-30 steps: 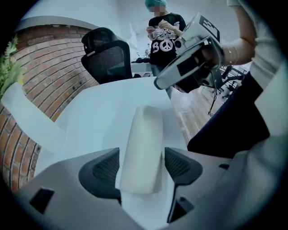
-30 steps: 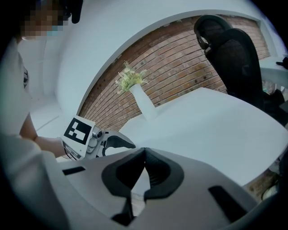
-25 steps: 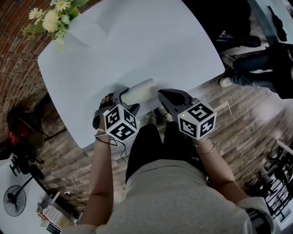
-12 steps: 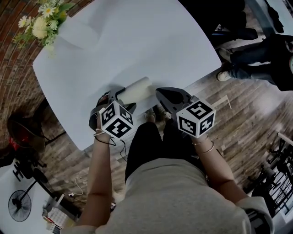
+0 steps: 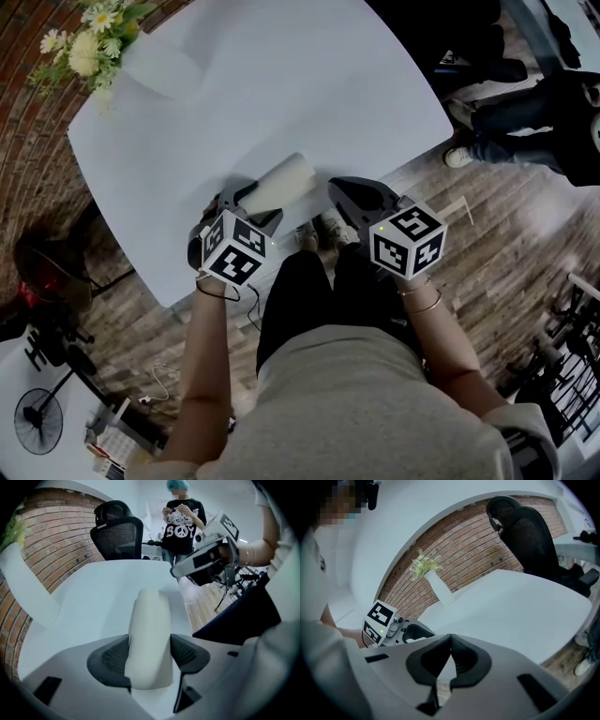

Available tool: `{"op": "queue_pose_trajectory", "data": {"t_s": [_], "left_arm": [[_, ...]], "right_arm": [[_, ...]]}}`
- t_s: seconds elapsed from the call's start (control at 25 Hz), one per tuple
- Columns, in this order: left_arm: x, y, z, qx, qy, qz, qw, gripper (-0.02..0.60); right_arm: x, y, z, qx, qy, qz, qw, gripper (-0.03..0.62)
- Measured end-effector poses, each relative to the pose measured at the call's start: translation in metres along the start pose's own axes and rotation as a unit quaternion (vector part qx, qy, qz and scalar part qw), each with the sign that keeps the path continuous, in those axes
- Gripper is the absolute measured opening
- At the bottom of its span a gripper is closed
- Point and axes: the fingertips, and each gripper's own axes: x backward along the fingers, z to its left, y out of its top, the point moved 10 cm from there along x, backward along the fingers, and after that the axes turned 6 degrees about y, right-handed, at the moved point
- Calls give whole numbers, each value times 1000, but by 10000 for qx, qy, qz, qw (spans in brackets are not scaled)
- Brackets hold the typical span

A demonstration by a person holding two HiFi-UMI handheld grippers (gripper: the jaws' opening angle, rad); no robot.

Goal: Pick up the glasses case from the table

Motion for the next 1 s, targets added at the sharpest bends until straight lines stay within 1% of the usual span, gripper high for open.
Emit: {"op": "queue_pose_trajectory", "data": {"t_s": [0.24,0.28,0.36,0.48,0.64,0.84,0.92,1.0], "left_arm": [[6,-1,0,606,-220,-385,9972,276],[8,-1,0,745,-262,-469,9958,276],[12,-1,1,1011,-337,-634,9923,276],[16,-1,2,1380,-423,-861,9858,275],[20,-3,4,1797,-542,-1083,9762,273],[24,-7,8,2312,-749,-1367,9603,272],[26,-7,9,2438,-819,-1485,9549,272],[30,-6,7,2481,-849,-1586,9519,272]], "right_arm": [[-4,0,0,-17,-14,128,9999,-2],[-5,0,1,-39,0,158,9999,7],[-7,-1,1,-91,12,216,9997,61],[-9,-2,0,-175,30,220,9996,87],[-13,-3,0,-381,140,149,9991,99],[-23,-5,0,-536,327,374,9973,144],[-27,-4,1,-710,467,342,9958,174],[-29,-2,2,-938,606,179,9936,206]]}}
